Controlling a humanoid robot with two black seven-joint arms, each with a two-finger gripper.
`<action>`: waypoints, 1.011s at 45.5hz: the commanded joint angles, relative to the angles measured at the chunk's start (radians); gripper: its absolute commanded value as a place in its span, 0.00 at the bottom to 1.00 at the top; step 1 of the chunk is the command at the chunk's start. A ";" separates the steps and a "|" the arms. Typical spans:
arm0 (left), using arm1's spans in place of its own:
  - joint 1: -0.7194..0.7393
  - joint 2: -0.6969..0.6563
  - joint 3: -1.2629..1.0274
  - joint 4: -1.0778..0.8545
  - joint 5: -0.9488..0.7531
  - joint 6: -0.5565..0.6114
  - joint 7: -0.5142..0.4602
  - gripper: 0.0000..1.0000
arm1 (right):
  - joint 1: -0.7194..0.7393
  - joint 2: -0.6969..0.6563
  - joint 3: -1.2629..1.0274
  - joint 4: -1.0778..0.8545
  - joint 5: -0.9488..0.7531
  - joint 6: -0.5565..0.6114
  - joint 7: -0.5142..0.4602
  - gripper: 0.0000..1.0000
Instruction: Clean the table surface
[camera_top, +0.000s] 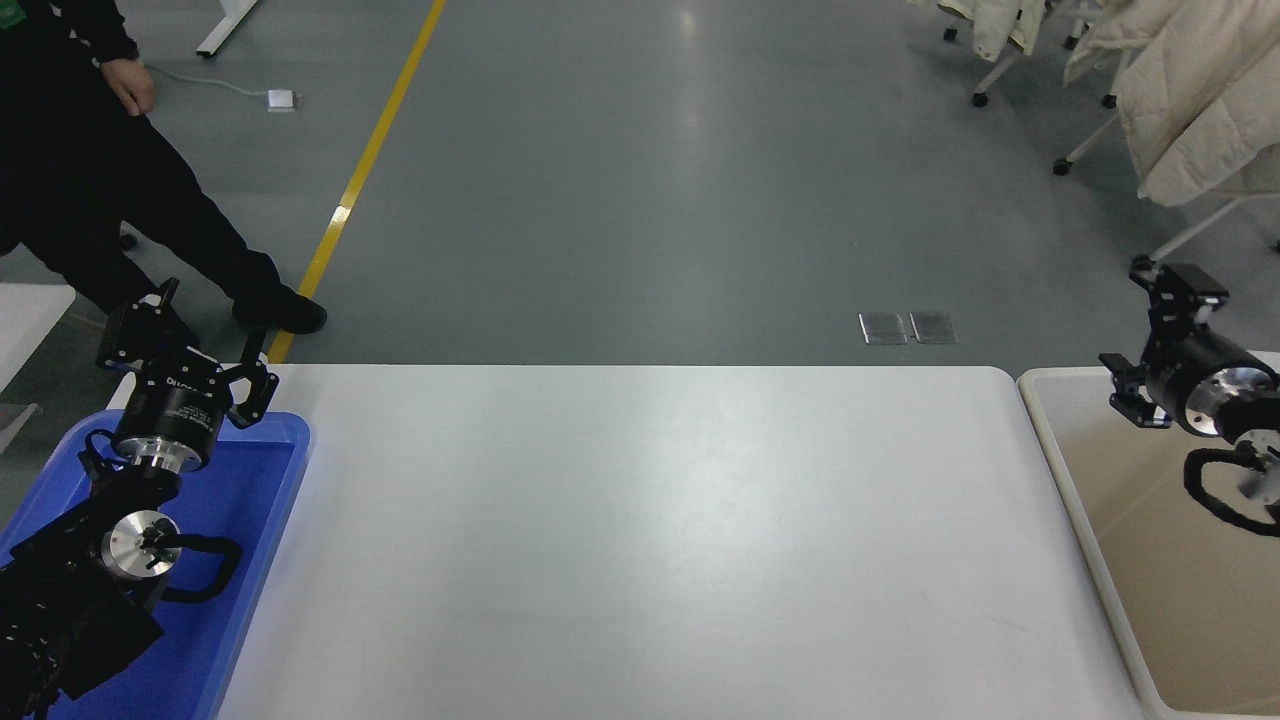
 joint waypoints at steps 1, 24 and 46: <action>0.000 0.000 0.001 0.000 0.000 -0.002 0.000 1.00 | -0.021 0.154 0.135 0.023 -0.007 -0.003 0.074 1.00; 0.000 0.000 0.001 -0.001 0.000 -0.002 0.000 1.00 | -0.009 0.381 0.185 -0.077 -0.009 -0.006 0.152 1.00; 0.000 0.000 -0.001 0.000 0.000 0.000 0.000 1.00 | -0.013 0.387 0.144 -0.235 -0.009 0.003 0.259 1.00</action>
